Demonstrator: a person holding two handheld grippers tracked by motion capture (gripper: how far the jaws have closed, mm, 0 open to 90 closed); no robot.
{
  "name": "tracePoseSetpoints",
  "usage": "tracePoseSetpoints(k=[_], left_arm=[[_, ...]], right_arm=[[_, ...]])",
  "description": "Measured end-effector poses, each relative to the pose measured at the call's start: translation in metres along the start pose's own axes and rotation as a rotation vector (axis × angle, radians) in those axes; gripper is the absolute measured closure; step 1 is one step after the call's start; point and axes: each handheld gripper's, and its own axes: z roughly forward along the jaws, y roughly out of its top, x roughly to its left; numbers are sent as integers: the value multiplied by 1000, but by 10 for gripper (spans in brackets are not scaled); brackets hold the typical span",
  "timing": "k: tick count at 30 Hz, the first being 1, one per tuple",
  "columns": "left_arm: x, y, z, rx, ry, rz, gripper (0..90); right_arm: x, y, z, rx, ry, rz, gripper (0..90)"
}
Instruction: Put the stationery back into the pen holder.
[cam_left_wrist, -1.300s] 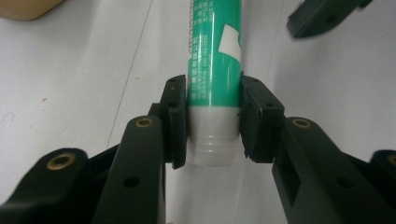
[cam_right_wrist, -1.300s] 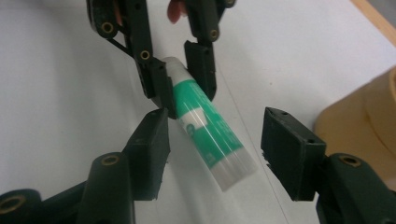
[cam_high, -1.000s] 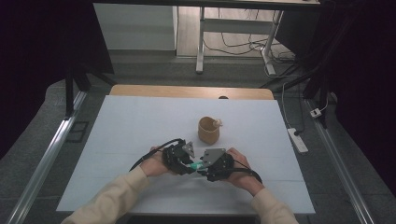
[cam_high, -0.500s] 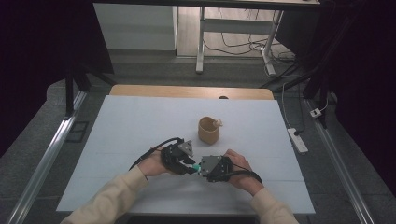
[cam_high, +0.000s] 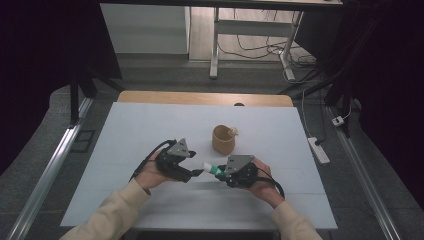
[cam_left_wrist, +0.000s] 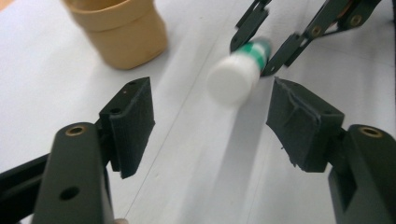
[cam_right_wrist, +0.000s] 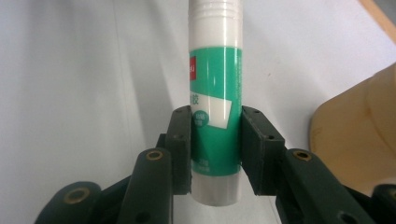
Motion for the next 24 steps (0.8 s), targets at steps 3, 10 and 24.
tracePoseSetpoints(k=[3, 10, 24], left_arm=[[3, -9, -7, -11, 21, -21, 313], [9, -29, -12, -29, 48, -81, 308], [2, -11, -7, -250, 7, -132, 321]], right_arm=[[-3, -1, -4, -39, -7, 40, 656], [-10, -3, -12, -120, -26, 120, 655], [-7, 0, -11, -226, -14, 195, 655]])
